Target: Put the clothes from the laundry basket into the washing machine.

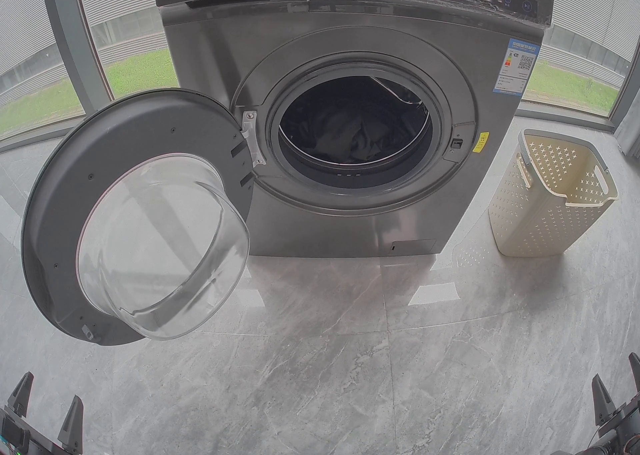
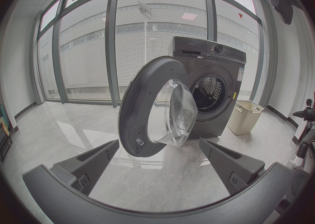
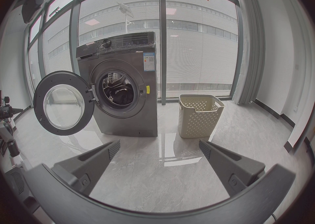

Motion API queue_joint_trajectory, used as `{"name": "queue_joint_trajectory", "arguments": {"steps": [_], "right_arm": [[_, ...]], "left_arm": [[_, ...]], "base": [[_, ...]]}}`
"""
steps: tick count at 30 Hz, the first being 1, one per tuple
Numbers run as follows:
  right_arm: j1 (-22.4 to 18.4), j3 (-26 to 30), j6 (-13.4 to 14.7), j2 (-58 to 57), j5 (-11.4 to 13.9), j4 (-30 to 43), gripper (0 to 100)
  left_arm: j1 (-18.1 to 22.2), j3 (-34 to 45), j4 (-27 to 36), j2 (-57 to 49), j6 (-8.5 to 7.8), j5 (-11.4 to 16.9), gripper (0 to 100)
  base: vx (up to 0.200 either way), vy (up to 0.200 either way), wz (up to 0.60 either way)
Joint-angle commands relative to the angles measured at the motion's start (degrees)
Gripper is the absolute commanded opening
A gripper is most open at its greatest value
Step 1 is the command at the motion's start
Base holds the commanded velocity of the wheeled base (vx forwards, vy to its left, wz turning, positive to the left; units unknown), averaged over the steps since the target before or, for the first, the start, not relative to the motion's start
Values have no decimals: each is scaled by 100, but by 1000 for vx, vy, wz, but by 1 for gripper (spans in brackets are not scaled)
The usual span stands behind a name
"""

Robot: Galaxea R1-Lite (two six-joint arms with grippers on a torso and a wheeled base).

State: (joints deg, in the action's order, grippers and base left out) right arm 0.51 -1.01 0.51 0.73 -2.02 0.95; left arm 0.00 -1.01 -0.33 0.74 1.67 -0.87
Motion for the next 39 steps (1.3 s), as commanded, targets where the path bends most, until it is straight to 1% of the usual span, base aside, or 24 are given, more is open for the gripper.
{"name": "queue_joint_trajectory", "arguments": {"steps": [1,5,19,21,34,39], "right_arm": [[2,66,-7,-73,0,2,100],[2,66,-7,-73,0,2,100],[2,66,2,-73,0,2,100],[2,66,2,-73,0,2,100],[2,66,2,-73,9,2,100],[2,66,2,-73,9,2,100]], "left_arm": [[0,101,-2,-74,0,-1,100],[0,101,-2,-74,9,-1,100],[0,101,-2,-74,-9,7,100],[0,101,-2,-74,9,7,100],[0,101,-2,-74,-18,16,100],[0,101,-2,-74,-44,16,100]], "base": [[0,0,600],[0,0,600],[0,0,0],[0,200,0],[0,200,0],[0,0,0]]}}
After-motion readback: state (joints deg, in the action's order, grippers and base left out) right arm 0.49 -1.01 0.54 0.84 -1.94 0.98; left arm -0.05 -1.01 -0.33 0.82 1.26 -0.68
